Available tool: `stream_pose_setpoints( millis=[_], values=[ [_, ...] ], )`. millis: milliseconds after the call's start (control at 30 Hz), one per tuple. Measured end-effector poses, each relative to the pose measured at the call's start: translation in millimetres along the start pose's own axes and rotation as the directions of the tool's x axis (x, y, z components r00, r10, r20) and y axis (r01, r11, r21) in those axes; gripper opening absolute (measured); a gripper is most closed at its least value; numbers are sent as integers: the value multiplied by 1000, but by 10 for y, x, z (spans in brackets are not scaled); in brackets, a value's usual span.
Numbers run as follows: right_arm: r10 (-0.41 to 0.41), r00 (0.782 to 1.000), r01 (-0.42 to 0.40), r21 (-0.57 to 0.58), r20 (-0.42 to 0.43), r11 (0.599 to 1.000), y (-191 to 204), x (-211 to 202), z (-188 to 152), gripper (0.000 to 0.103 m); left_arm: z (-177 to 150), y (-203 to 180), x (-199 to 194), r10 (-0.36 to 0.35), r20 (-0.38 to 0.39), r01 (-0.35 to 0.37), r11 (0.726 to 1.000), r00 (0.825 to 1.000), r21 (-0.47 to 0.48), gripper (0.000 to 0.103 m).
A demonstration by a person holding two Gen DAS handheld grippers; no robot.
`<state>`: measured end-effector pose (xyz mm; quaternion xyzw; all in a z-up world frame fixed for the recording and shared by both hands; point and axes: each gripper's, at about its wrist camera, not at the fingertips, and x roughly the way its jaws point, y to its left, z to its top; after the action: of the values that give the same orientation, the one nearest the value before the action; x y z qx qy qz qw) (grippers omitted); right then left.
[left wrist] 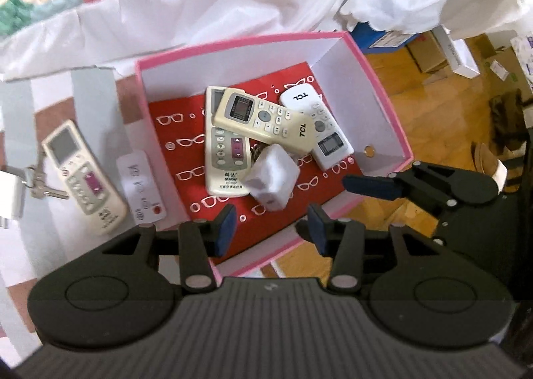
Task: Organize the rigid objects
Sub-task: 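Open the left tool to drop the charger into the box, lift away, then move the left tool to the small white cube charger and lower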
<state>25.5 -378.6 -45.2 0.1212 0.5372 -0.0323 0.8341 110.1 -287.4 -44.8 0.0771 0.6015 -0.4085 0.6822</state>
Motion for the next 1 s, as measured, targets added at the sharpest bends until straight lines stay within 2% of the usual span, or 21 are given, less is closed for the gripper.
stream_pose_setpoints(
  millis=[167, 300, 467, 600, 700, 833, 1000],
  values=[
    [64, 996, -61, -51, 59, 997, 288, -385, -65, 64, -146, -12, -428, 31, 57, -35, 997, 998, 68, 46],
    [129, 985, -115, -118, 118, 986, 588, -626, -107, 64, -302, 6, -791, 56, 122, -69, 992, 991, 108, 46],
    [231, 948, -185, -213, 219, 959, 953, -805, -133, 64, -520, 191, -1195, 86, 205, -113, 986, 975, 120, 46],
    [233, 920, -152, -259, 315, 954, 1233, -806, -112, 65, -697, 488, -1425, 127, 277, -158, 983, 953, 95, 49],
    [270, 916, -167, -328, 297, 930, 1434, -697, -67, 67, -778, 777, -1533, 153, 320, -174, 984, 935, 40, 49],
    [292, 919, -177, -385, 266, 906, 1687, -489, 22, 68, -885, 1173, -1584, 156, 355, -156, 987, 922, -29, 49],
    [294, 923, -177, -404, 249, 897, 1984, -123, 142, 68, -1003, 1656, -1504, 197, 377, -168, 980, 905, -108, 51]
  ],
)
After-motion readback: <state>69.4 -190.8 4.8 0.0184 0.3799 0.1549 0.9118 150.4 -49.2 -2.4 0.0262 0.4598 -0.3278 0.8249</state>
